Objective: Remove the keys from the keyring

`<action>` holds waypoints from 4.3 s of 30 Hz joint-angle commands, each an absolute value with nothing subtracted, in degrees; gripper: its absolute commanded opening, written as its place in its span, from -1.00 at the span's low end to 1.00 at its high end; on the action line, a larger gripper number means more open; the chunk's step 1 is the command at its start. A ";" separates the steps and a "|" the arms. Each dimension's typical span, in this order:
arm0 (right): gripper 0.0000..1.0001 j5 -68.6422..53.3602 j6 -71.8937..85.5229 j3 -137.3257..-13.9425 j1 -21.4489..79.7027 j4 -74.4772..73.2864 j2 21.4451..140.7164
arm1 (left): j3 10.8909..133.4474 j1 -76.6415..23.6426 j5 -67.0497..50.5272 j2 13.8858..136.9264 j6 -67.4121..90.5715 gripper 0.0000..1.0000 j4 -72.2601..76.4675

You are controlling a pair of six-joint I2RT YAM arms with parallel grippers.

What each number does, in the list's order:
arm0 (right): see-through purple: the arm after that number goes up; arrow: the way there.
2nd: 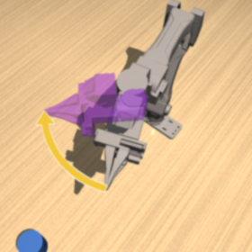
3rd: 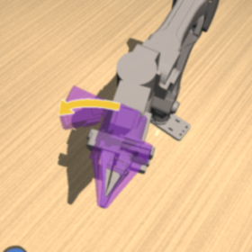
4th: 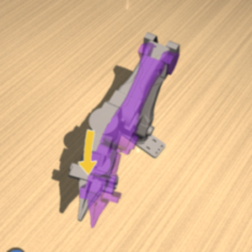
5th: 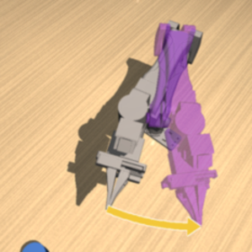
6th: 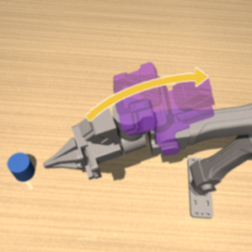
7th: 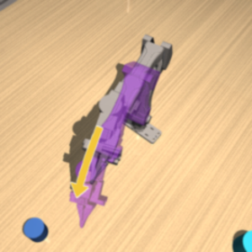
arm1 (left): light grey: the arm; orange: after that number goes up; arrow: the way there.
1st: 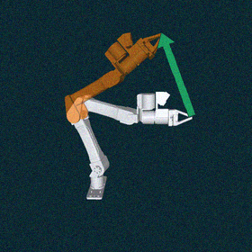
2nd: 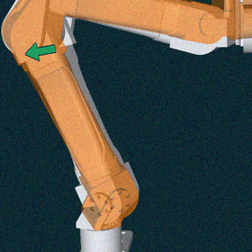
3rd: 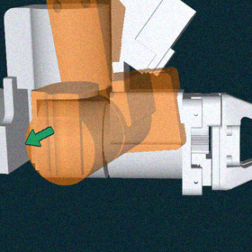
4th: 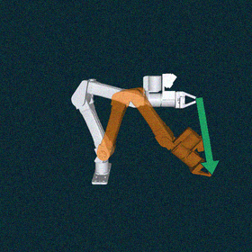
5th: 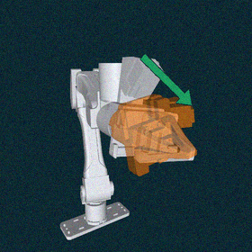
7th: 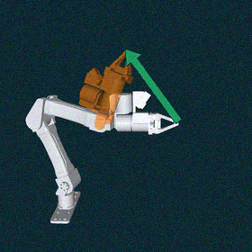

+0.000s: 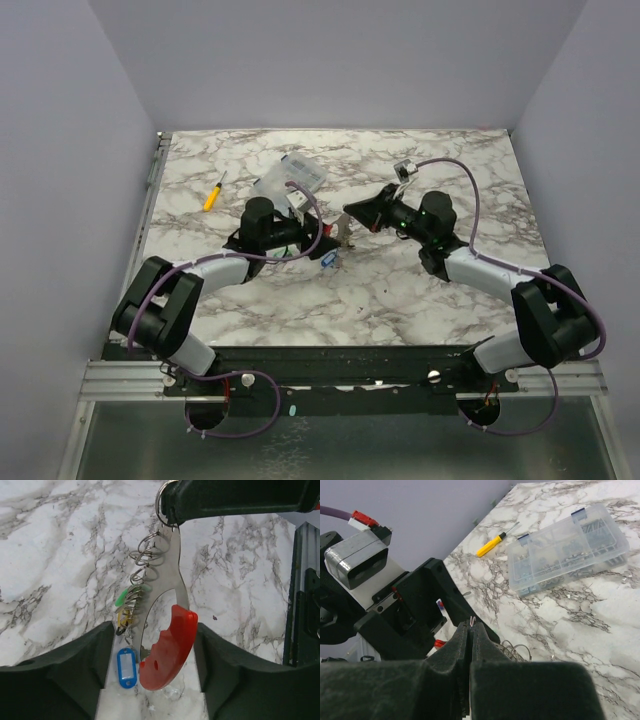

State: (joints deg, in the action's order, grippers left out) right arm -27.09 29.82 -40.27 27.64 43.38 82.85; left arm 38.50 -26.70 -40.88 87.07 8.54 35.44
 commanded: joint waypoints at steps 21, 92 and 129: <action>0.57 -46.69 22.18 -40.66 15.29 40.80 77.74 | 68.40 -25.39 -37.12 82.38 -11.02 -1.00 -17.66; -0.07 -69.02 21.98 -26.37 23.71 87.76 87.45 | 84.15 -27.60 -69.68 85.06 -17.66 -1.00 -39.74; -0.99 -72.11 22.97 -25.18 19.01 70.00 78.12 | 72.70 -23.64 -61.72 90.11 -4.80 -1.00 -30.42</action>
State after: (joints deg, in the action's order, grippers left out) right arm -68.75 21.08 -25.26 20.43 73.14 79.09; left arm 76.16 -24.36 -63.70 87.48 -7.77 -33.89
